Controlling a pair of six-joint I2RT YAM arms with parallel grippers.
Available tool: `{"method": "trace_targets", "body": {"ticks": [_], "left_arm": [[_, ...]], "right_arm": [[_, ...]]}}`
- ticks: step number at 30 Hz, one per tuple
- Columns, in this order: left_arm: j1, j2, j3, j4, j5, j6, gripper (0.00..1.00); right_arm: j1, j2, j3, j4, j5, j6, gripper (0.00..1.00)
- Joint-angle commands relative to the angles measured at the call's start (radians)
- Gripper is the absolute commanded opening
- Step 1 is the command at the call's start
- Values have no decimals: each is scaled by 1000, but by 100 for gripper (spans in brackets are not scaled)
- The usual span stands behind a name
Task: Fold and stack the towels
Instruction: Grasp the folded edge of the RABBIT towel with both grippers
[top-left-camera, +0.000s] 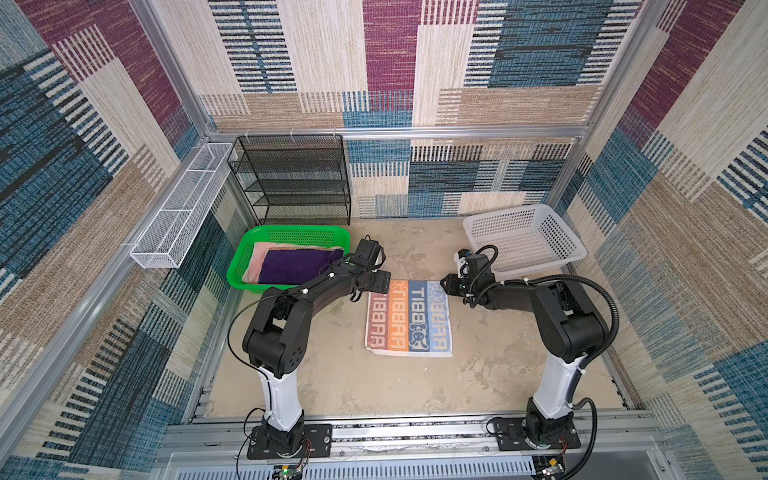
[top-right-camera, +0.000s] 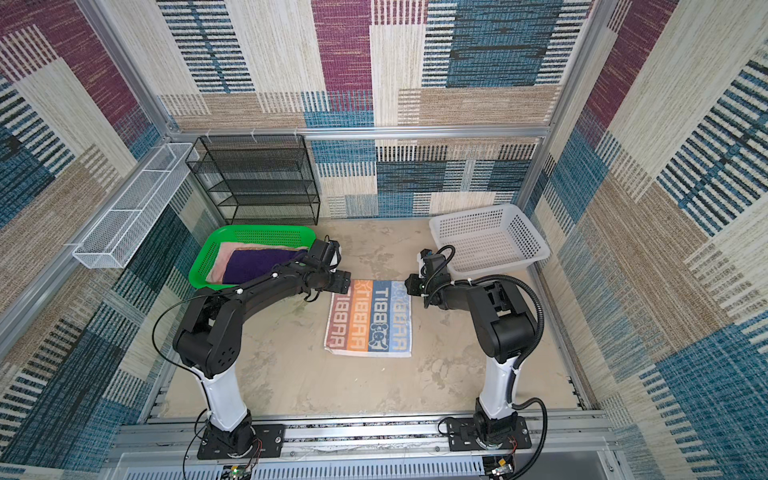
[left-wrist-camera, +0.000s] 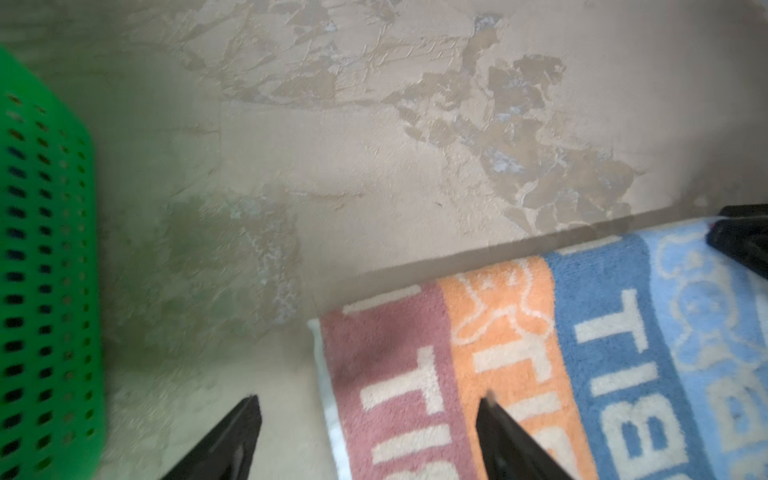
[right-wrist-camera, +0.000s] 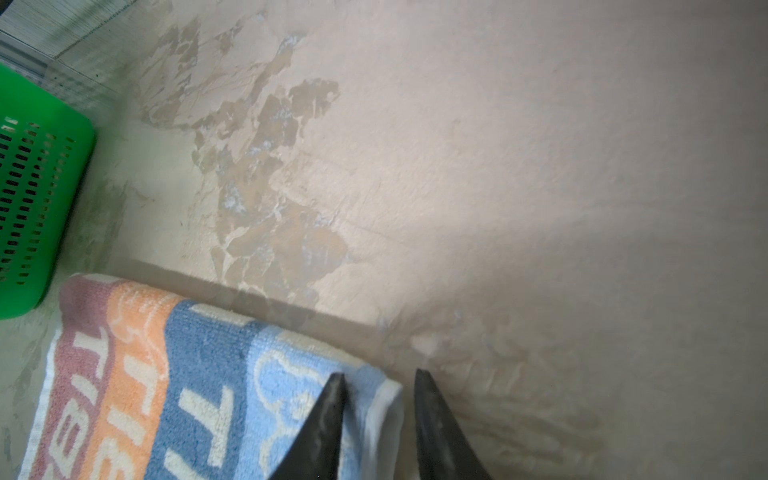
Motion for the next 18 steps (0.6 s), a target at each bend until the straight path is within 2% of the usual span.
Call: {"method": "trace_targets", "body": {"ticks": [1,5,10,14,18], "left_arm": [[16,59,65,-66,26,-44,84],[38,128,124,-114,32,-79,78],[65,162,132,-96,79,-107,61],[68,176,143,-93,135,-110,52],[67,199,170,-106,183,-105,42]], "right_arm": [[0,19,13,-18,-8,13,26],[-1,22,14,-24,-8,9,22],[-3,19,16,-33,-2,-1,14],[-3,27,26,-39,-6,0,1],[-3,39,40,-38,-21,5,0]]}}
